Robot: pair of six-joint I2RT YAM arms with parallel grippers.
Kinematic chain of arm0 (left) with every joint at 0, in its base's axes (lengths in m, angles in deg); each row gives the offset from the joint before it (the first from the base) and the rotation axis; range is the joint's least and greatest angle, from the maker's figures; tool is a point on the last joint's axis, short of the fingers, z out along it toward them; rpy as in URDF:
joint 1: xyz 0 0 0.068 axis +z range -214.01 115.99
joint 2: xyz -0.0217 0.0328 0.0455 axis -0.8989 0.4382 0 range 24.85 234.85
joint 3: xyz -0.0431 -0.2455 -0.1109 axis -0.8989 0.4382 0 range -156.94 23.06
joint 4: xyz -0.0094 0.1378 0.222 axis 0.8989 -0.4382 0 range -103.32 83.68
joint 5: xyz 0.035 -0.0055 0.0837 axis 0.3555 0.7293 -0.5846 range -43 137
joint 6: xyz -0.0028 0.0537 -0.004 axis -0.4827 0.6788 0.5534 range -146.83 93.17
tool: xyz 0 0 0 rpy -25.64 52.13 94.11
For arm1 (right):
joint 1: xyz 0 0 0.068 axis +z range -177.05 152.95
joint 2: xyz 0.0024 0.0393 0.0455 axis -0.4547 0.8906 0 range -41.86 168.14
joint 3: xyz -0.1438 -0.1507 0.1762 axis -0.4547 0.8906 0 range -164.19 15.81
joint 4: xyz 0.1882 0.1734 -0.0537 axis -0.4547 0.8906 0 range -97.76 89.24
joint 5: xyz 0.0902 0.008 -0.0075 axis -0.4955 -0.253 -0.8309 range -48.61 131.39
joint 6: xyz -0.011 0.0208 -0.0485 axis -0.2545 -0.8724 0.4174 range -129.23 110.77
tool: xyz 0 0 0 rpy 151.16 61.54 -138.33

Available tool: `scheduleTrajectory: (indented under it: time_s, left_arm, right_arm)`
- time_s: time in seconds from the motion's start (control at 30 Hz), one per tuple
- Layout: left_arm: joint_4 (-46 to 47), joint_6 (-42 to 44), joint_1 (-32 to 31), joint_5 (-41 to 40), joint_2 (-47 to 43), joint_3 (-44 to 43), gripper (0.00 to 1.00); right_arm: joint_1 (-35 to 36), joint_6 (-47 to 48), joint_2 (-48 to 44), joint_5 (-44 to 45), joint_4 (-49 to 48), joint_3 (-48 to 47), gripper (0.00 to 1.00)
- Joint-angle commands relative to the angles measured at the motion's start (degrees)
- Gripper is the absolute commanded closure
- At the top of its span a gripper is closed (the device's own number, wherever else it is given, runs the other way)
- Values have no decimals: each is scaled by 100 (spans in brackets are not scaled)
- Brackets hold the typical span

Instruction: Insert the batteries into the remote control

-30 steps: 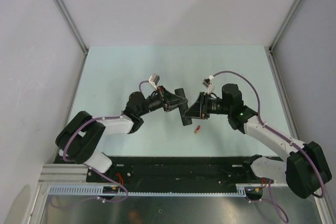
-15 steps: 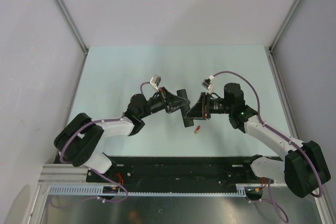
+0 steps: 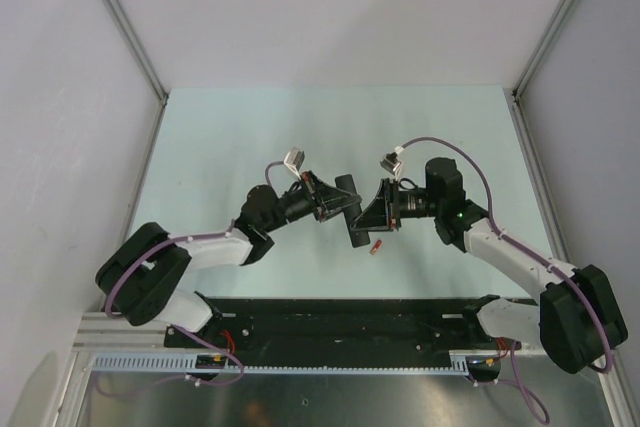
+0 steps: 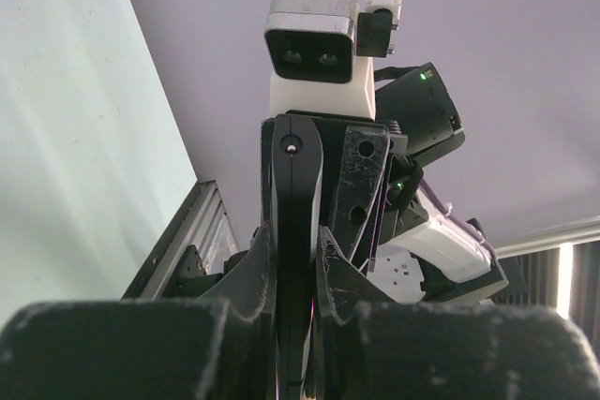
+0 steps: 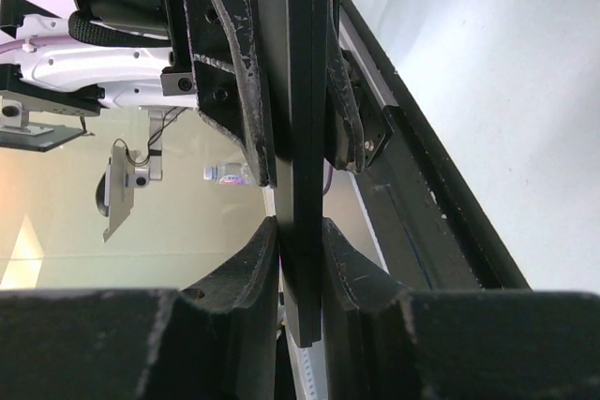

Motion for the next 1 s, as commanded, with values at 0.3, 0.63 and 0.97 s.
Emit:
scheduleTrajectory:
  time_s: [0.3, 0.63, 0.97]
  left_arm:
    - [-8, 17, -825, 1067, -340, 126, 100]
    - [-123, 122, -1053, 997, -427, 214, 100]
    - [-202, 228, -1106, 918, -463, 258, 100]
  right_arm:
    - [-187, 153, 371, 1052, -447, -625, 92]
    - [-239, 57, 564, 1183, -570, -871, 91]
    - [-345, -119, 652, 1236, -799, -959, 78]
